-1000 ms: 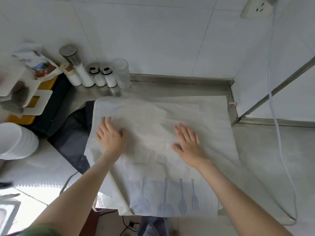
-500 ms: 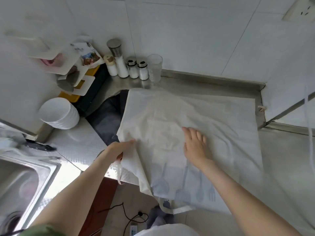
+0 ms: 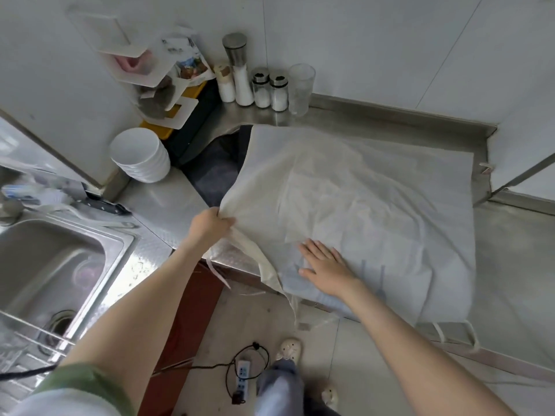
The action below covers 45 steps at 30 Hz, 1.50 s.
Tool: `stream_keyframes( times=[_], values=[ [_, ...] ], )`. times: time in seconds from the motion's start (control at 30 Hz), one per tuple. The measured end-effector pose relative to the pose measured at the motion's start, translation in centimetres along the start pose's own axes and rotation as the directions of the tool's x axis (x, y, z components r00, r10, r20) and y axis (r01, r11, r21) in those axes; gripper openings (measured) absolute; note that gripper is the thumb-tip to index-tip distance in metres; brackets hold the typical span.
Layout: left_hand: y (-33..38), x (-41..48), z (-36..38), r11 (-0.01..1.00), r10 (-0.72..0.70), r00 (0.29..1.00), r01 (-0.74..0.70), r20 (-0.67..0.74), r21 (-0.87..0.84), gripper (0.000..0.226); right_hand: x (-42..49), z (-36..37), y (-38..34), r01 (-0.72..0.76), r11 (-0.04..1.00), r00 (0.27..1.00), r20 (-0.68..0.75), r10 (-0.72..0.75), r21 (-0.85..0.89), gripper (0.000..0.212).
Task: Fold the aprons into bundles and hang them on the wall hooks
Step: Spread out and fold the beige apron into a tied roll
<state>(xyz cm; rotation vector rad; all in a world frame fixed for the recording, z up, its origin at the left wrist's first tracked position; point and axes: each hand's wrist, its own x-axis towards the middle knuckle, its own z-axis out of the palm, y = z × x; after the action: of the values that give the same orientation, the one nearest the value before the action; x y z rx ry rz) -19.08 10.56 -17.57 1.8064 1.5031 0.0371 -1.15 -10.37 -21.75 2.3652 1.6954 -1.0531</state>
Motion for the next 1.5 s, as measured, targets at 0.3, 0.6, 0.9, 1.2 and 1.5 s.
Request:
stream_keyframes(
  times=[0.3,0.6,0.9,1.2,1.5],
  values=[
    [-1.2,0.6,-0.3,0.871,0.165,0.980,-0.198,0.113,0.449,0.059,0.5,-0.8,1.9,-0.119,0.980,0.992,0.021,0.124,-0.157,0.071],
    [-1.8,1.2,-0.2,1.000,-0.006,0.975,0.006,0.220,0.003,0.051,2.3,-1.6,1.0,-0.167,0.968,0.985,-0.062,0.158,-0.187,0.071],
    [-3.4,1.5,-0.4,0.895,0.269,0.963,-0.254,0.009,0.366,0.022,1.7,-2.1,1.9,-0.139,0.950,0.990,-0.042,0.132,-0.280,0.070],
    [-4.9,-0.3,1.4,0.673,-0.233,0.899,0.424,0.370,-0.606,0.039,0.7,-1.1,-1.8,0.128,0.979,0.961,-0.223,-0.161,-0.155,0.080],
    [-4.7,-1.2,2.3,0.754,-0.219,0.941,0.331,0.257,-0.568,0.010,2.0,1.9,-10.1,0.053,0.986,0.983,-0.164,-0.079,-0.158,0.049]
  ],
)
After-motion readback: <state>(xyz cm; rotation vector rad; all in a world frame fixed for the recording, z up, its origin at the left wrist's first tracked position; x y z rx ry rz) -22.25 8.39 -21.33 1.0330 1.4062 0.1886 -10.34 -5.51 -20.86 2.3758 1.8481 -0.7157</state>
